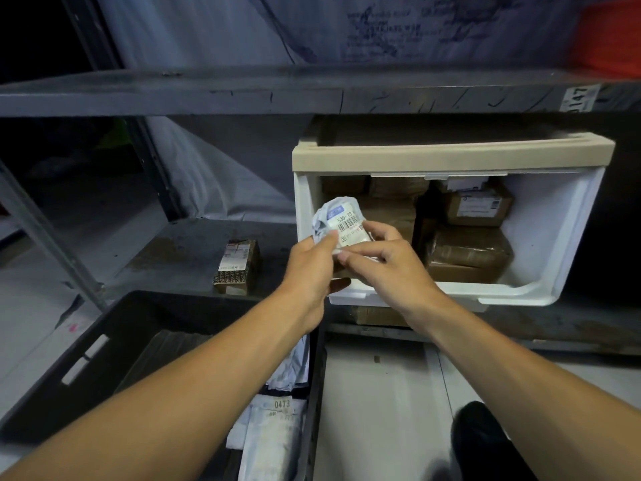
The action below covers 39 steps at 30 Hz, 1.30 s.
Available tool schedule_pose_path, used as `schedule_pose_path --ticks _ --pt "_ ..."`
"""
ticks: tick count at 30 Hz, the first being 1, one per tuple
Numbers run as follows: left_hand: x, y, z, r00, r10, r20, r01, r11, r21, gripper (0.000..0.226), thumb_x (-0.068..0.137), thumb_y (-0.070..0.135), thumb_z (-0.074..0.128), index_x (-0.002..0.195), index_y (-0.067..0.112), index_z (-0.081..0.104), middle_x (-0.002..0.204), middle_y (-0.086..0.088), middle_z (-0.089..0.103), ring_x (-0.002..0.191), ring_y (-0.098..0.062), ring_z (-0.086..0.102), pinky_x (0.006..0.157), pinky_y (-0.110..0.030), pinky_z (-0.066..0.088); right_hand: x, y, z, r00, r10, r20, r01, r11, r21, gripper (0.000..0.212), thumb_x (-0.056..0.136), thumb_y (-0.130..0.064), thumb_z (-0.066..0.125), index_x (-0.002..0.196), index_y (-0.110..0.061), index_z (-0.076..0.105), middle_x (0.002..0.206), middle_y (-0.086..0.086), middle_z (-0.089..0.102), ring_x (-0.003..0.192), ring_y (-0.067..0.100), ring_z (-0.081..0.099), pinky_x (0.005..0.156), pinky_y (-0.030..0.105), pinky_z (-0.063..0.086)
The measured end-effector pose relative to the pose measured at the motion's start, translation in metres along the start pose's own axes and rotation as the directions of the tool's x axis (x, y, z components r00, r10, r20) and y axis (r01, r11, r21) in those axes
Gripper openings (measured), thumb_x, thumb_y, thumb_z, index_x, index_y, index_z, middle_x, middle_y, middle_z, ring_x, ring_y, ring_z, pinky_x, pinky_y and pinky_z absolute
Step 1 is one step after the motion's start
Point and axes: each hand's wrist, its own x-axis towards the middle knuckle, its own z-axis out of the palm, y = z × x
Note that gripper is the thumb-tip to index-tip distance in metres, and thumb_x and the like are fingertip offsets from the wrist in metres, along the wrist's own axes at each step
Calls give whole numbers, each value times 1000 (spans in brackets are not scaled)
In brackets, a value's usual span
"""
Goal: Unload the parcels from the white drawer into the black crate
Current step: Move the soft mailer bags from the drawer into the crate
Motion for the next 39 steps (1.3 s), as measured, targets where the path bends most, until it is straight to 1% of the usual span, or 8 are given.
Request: schedule_pose_path --ticks 2,4,7,9,11,13,20,39 --pt "4 2 -5 997 -39 -64 36 998 -53 26 107 25 47 120 15 66 104 -8 78 99 -26 73 97 -49 57 -2 -5 -2 999 34 17 -35 994 106 12 91 -42 71 90 -37 82 143 -17 46 135 11 44 111 42 44" --pt "5 5 -9 995 -61 -75 53 993 -107 24 106 22 48 115 10 67 99 -11 78 94 -27 74 93 -47 58 1 -8 -6 993 84 -80 -64 973 224 22 98 -30 66 81 -33 79 134 -10 58 120 10 57 97 34 53" --pt "6 12 -16 998 -65 7 65 985 -158 25 105 23 47 113 10 68 104 -12 78 100 -30 73 94 -48 57 4 -9 -16 962 192 -193 -127 944 304 7 97 -23 68 105 -21 68 114 -2 68 96 12 69 68 28 60" --pt "6 15 -22 996 -63 63 74 981 -181 29 105 24 47 119 9 68 112 -12 76 109 -32 71 103 -52 51 5 -5 -24 947 301 -115 -223 870 439 29 94 -24 72 121 -20 62 112 0 72 87 15 74 69 36 62" --pt "8 17 -28 994 -67 91 83 979 -184 33 104 26 48 125 9 67 118 -12 75 114 -32 69 108 -54 48 4 -8 -29 946 324 29 -294 812 504 30 95 -22 70 123 -11 66 101 4 76 68 13 72 60 30 55" --pt "10 18 -32 994 -60 91 75 983 -170 34 104 27 48 128 9 66 121 -12 73 117 -32 68 110 -54 46 2 -9 -30 949 293 117 -312 823 474 26 95 -18 69 117 -5 71 98 8 78 72 17 72 54 24 50" --pt "14 22 -41 994 107 -2 -107 993 59 21 105 17 53 102 12 74 100 -4 79 92 -19 76 89 -39 59 5 -7 -32 968 247 30 -241 898 369 6 91 -15 74 96 -12 72 99 11 79 83 27 76 65 35 58" --pt "15 16 -38 989 146 -24 -144 986 82 20 104 14 55 99 11 74 97 -5 79 86 -18 76 75 -30 62 2 -4 -36 959 280 37 -276 903 330 10 92 -15 74 101 -11 70 96 7 79 74 19 75 64 33 56"
